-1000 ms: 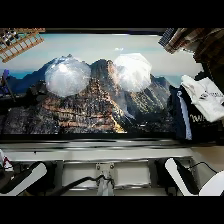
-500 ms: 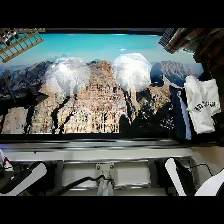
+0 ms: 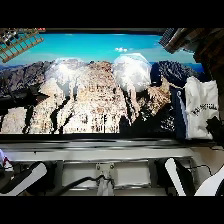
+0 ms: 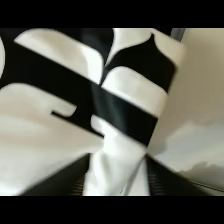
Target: Fold the clothes and pants, and hang the long-sleeved shirts on hangers.
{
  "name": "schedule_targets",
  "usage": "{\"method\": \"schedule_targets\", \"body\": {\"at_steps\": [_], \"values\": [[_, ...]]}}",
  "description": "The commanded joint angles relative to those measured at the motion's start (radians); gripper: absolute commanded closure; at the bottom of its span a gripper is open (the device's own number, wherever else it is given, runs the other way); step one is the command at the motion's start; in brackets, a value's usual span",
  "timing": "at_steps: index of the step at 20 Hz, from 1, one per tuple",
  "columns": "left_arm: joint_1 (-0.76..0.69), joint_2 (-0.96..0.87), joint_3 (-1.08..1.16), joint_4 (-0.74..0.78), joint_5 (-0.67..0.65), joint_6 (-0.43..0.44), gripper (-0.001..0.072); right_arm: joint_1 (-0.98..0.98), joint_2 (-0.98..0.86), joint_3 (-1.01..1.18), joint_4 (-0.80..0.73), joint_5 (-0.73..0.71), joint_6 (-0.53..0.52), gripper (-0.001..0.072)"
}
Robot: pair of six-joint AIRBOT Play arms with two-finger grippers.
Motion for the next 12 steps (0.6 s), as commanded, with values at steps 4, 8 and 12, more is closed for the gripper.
{"method": "schedule_targets", "body": {"at_steps": [4,8,12], "values": [[-0.012,0.002,0.003,-0.030,-0.015,0.002,0.0673,0.001,0.001,0.226,0.036,-0.012,-0.110,0.0254],[-0.129,0.002,0.120,-0.060,-0.007,0.050,0.0657,0.024,-0.046,0.426,0.709,-0.243,-0.542,0.0255],[-0.311,0.002,0.352,0.024,-0.009,-0.001,0.0657,0.253,-0.172,0.575,0.966,-0.054,-0.815,0.0256]]}}
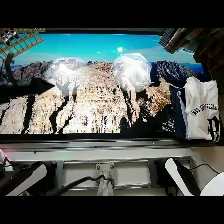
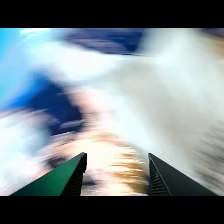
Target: Fold the clothes and pants, and hang the long-sleeved shirts on hangers.
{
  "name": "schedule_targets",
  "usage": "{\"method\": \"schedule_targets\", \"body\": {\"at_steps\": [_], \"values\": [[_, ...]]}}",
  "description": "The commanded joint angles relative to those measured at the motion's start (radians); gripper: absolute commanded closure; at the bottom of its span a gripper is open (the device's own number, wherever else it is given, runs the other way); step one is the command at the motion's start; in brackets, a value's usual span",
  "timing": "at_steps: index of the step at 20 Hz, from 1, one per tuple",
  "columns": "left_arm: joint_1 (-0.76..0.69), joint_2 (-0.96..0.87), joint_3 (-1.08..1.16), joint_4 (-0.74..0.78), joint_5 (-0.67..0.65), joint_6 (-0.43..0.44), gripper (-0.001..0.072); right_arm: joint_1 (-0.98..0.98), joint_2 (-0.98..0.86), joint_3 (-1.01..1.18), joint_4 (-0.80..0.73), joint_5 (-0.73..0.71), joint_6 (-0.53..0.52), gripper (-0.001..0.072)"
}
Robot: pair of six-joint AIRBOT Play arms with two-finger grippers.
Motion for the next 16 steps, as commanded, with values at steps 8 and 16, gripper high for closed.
{"method": "schedule_targets", "body": {"at_steps": [8,16], "values": [[-0.306,0.006,0.290,0.385,-0.128,-0.153,0.0653,0.502,-0.123,0.120,-0.078,0.167,-0.341,0.0257],[-0.306,0.005,0.289,0.387,-0.136,-0.152,0.0654,0.502,-0.124,0.120,-0.077,0.166,-0.341,0.0256]]}}
